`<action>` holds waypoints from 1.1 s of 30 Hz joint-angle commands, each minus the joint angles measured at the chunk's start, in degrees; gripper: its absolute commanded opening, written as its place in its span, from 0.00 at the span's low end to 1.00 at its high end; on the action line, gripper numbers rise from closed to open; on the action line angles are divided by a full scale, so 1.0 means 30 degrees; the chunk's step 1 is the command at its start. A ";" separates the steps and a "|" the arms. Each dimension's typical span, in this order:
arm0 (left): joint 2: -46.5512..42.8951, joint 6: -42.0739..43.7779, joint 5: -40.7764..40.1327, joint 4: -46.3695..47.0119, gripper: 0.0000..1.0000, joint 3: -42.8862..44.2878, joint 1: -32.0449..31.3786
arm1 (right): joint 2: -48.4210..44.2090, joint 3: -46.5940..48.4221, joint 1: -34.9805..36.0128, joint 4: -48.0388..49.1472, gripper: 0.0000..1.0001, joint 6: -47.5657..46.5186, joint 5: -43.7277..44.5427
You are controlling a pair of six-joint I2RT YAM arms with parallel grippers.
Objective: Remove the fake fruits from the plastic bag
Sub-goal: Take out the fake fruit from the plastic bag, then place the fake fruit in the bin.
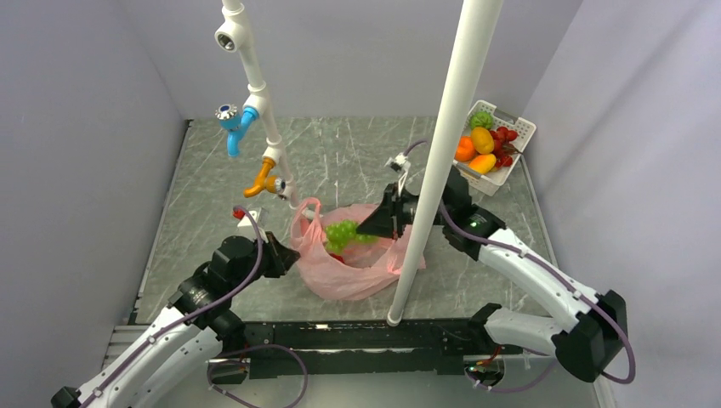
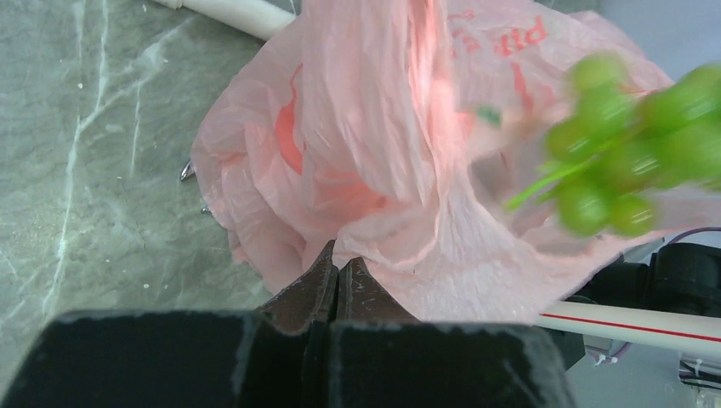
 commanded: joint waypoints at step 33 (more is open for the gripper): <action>0.0291 -0.0003 -0.0142 -0.0319 0.00 0.1442 -0.0028 | -0.0685 0.4724 -1.1428 -0.7765 0.00 -0.1383 2.2429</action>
